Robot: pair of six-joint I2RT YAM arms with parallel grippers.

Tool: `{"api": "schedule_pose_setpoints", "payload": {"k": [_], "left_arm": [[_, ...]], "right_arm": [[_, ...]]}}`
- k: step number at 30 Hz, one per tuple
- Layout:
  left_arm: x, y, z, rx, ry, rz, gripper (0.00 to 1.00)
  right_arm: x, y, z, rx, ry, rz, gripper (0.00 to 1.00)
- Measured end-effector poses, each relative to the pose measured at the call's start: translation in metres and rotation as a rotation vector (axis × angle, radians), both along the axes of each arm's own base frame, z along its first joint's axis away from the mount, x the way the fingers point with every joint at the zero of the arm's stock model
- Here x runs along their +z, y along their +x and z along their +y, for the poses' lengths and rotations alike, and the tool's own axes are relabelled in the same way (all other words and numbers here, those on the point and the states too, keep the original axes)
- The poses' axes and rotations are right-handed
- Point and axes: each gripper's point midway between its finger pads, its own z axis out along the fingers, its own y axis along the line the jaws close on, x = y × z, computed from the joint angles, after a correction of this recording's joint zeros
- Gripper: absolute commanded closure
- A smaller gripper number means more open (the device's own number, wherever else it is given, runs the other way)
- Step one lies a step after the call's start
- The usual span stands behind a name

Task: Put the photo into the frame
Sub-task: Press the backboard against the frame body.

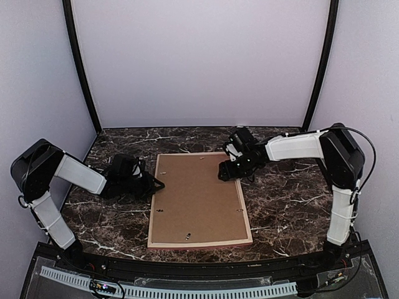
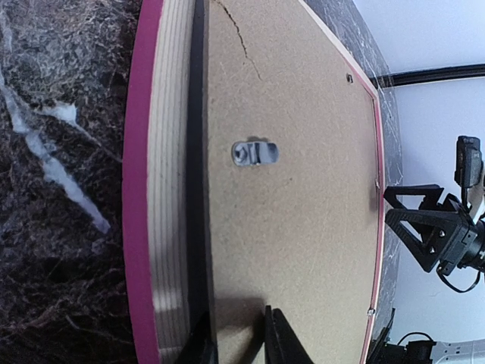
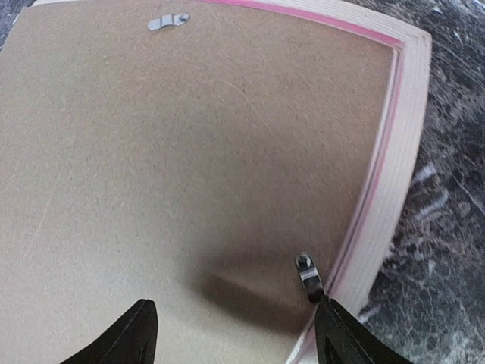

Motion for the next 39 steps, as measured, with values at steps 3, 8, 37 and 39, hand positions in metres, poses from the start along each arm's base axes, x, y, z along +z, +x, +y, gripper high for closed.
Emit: {"api": "schedule_pose_setpoints", "payload": {"k": [3,8,37,39], "left_arm": [[0.0,0.0,0.0,-0.002,-0.001,0.001,0.79],[0.0,0.001,-0.001,-0.002,0.0,0.001,0.79],[0.0,0.003,-0.001,-0.006,0.008,-0.004,0.79],[0.001,0.003,-0.002,-0.007,0.011,-0.006,0.79]], "right_arm": [[0.006,-0.015,-0.012,-0.011,-0.002,0.014,0.27],[0.015,-0.046,-0.028,-0.018,0.005,0.038,0.28],[-0.004,-0.147,-0.01,0.149,-0.024,0.16,0.3],[-0.007,-0.149,-0.008,0.156,-0.029,0.169,0.31]]}}
